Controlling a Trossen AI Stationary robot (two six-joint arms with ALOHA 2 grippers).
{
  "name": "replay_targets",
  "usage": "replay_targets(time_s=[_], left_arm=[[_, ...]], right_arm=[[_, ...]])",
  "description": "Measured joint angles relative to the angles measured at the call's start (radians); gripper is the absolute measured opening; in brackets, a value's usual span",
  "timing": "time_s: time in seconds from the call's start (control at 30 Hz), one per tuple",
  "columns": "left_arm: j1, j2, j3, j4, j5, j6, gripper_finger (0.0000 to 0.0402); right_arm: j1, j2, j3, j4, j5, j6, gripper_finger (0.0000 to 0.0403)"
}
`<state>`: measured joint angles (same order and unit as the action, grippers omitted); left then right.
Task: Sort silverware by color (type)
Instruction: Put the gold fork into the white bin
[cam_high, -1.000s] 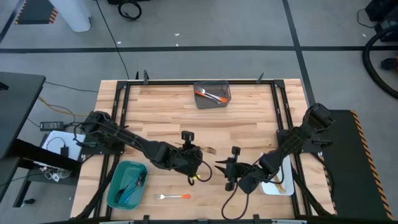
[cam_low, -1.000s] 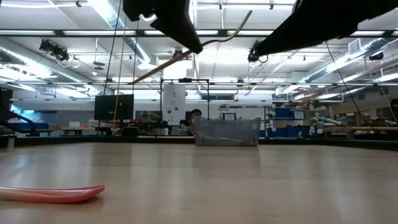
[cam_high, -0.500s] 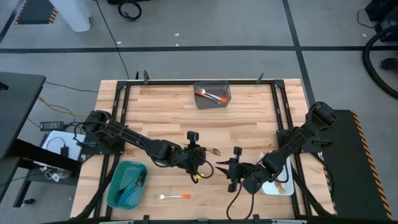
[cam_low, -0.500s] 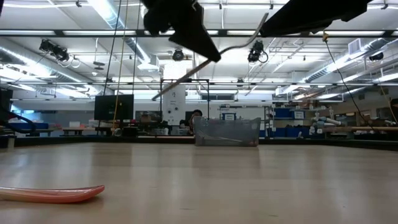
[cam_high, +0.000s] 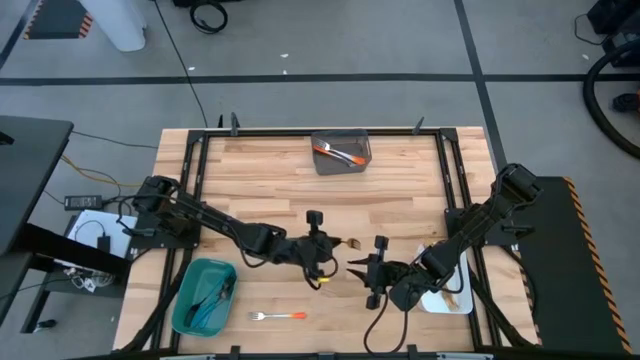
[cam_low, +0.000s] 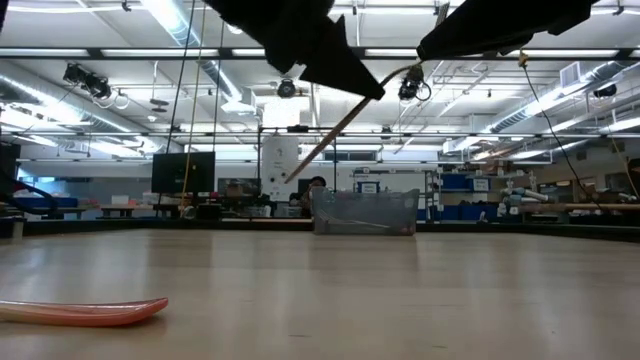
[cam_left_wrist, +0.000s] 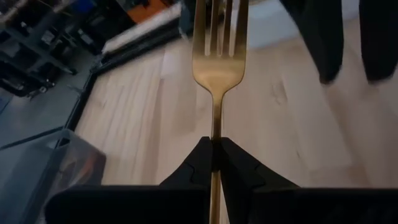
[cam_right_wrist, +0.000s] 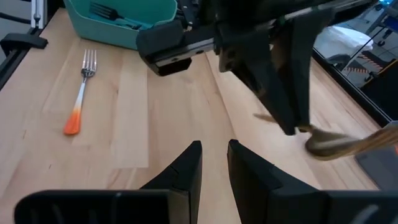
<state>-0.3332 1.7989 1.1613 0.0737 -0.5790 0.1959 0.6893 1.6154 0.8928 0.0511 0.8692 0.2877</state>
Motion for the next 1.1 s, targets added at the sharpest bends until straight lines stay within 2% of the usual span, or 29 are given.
replay_targets(time_s=[0.37, 0.63, 0.87, 1.03, 1.1], left_arm=[[0.001, 0.0, -0.207, 0.47, 0.006, 0.013, 0.0023], [0.014, 0.0, -0.234, 0.758, 0.006, 0.209, 0.0023], [0.029, -0.053, -0.235, 0.809, 0.008, 0.248, 0.0023], [0.034, -0.06, -0.235, 0.829, 0.012, 0.27, 0.0023], [0.047, -0.06, -0.235, 0.836, 0.049, 0.268, 0.0023]], right_arm=[[-0.017, 0.0, 0.0, 0.018, 0.013, -0.031, 0.0084], [-0.059, 0.0, -0.001, 0.053, 0.045, -0.112, 0.0084], [-0.072, 0.0, -0.001, 0.079, 0.184, -0.213, 0.0098], [-0.098, 0.0, -0.001, 0.128, 0.201, -0.243, 0.0131], [-0.117, 0.0, -0.001, 0.132, 0.182, -0.244, 0.0149]])
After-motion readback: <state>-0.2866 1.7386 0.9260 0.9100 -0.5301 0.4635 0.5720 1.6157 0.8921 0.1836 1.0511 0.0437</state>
